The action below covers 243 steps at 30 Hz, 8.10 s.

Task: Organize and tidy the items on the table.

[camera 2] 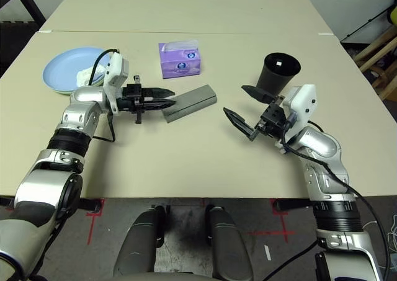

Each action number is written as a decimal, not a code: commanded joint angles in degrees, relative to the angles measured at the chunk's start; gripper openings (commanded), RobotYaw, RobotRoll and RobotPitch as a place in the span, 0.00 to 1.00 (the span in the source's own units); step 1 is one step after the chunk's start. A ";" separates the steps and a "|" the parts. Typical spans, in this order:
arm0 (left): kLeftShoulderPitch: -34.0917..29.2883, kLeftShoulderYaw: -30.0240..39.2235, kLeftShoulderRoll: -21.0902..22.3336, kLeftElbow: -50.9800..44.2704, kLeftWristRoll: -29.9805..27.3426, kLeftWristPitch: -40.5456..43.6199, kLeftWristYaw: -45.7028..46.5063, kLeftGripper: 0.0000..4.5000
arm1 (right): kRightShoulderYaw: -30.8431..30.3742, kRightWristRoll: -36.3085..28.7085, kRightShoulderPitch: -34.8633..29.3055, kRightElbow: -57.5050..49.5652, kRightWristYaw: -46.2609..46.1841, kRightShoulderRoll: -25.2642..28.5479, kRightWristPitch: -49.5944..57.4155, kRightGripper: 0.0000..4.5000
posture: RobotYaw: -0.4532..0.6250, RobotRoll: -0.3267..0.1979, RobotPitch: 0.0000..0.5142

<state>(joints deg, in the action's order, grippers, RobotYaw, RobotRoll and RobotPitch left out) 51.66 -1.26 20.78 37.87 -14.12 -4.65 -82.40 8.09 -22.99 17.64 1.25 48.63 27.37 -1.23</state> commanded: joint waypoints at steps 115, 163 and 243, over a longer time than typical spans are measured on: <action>-3.47 -6.28 1.64 -2.44 0.58 -4.65 -0.36 1.00 | 11.19 0.32 26.65 8.11 -19.71 -1.83 7.65 0.07 | 0.50 0.62 0.37; -5.35 -6.16 2.31 -5.13 0.12 -3.45 1.02 1.00 | -26.86 27.97 39.38 42.03 34.45 19.33 -13.55 1.00 | 0.53 0.62 0.43; -6.38 -6.21 3.06 -7.60 -0.02 -1.71 3.37 1.00 | -8.39 -15.94 37.26 17.37 22.21 19.50 34.09 0.07 | 0.52 0.62 0.43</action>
<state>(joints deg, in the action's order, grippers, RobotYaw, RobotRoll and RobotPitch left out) 44.79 -7.24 23.79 29.75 -14.47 -5.65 -78.21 -4.62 -37.31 56.50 21.00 75.19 47.69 31.80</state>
